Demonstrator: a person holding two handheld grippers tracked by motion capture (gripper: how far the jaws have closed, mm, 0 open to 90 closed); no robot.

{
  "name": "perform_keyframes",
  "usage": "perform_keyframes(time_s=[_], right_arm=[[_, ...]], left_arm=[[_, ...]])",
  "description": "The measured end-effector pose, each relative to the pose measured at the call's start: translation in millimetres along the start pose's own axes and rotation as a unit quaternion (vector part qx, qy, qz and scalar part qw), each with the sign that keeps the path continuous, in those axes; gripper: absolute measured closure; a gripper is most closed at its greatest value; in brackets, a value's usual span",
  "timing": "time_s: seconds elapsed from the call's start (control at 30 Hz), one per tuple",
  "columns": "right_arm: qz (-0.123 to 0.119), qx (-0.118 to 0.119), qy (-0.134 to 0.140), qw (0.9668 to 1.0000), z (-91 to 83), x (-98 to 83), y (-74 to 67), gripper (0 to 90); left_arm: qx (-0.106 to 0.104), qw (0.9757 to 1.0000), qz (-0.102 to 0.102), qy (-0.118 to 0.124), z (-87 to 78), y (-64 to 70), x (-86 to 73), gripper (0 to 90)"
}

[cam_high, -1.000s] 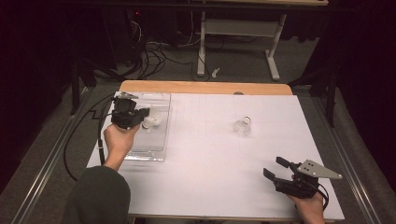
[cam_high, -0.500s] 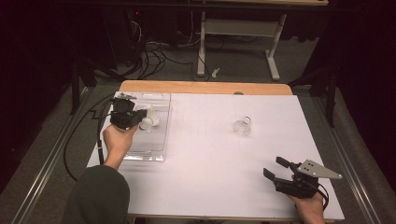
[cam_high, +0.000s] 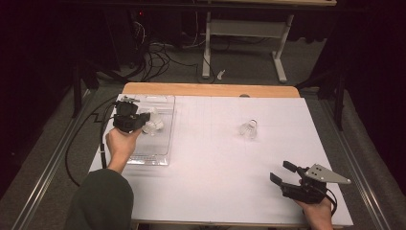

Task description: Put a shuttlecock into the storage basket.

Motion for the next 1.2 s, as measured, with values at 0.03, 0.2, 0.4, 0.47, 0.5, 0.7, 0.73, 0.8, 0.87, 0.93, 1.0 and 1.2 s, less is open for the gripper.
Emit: perform_keyframes(time_s=[0.03, 0.2, 0.4, 0.47, 0.5, 0.7, 0.73, 0.8, 0.87, 0.93, 1.0, 1.2], right_arm=[[0.000, 0.000, 0.000, 1.0000, 0.0, 0.0, -0.1, 28.3], [0.000, 0.000, 0.000, 1.0000, 0.0, 0.0, 0.0, 28.3], [0.000, 0.000, 0.000, 1.0000, 0.1, 0.0, -0.1, 28.3], [0.000, 0.000, 0.000, 1.0000, 0.1, 0.0, -0.2, 28.3], [0.000, 0.000, 0.000, 1.0000, 0.0, 0.0, -0.2, 28.3], [0.000, 0.000, 0.000, 1.0000, 0.0, 0.0, -0.1, 28.3], [0.000, 0.000, 0.000, 1.0000, 0.0, 0.1, -0.1, 28.3], [0.000, 0.000, 0.000, 1.0000, 0.0, 0.1, -0.1, 28.3], [0.000, 0.000, 0.000, 1.0000, 0.1, 0.1, 0.0, 28.3], [0.001, -0.001, 0.000, 1.0000, 0.1, 0.1, 0.0, 28.3], [0.001, -0.001, 0.001, 1.0000, 0.0, 0.1, 0.1, 28.3], [0.001, -0.001, 0.001, 1.0000, 0.0, 0.2, 0.1, 28.3]], left_arm=[[0.000, 1.0000, 0.001, 0.000, 0.1, 0.2, 0.0, 84.9], [0.001, 1.0000, -0.003, 0.007, 0.5, 0.8, -0.1, 64.7], [-0.002, 1.0000, -0.002, 0.008, 0.1, 2.1, -0.8, 50.5], [-0.002, 0.9999, -0.001, 0.012, -0.9, 3.0, -1.0, 48.4], [-0.001, 0.9999, -0.001, 0.015, -1.4, 3.7, -1.3, 47.4], [0.003, 0.9996, 0.001, 0.029, -5.4, 7.1, -5.2, 42.8], [0.007, 0.9994, 0.000, 0.033, -6.4, 7.7, -6.2, 41.6], [0.004, 0.9992, 0.000, 0.039, -8.5, 8.7, -7.7, 40.9], [0.004, 0.9991, 0.002, 0.043, -10.7, 9.9, -9.2, 40.4], [0.004, 0.9988, 0.005, 0.048, -12.7, 11.7, -10.9, 40.1], [-0.001, 0.9985, 0.006, 0.055, -14.4, 13.6, -12.6, 40.6], [-0.010, 0.9975, 0.016, 0.069, -18.8, 19.3, -16.9, 41.2]])
Point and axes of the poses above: each handheld gripper's, and its own axes: z roughly forward along the jaws, x roughly out of its top, y roughly to its right, the point moved 3 cm from there along z, roughly forward along the jaws, and after that the axes turned 10 degrees about -y, right-handed, at the moved point
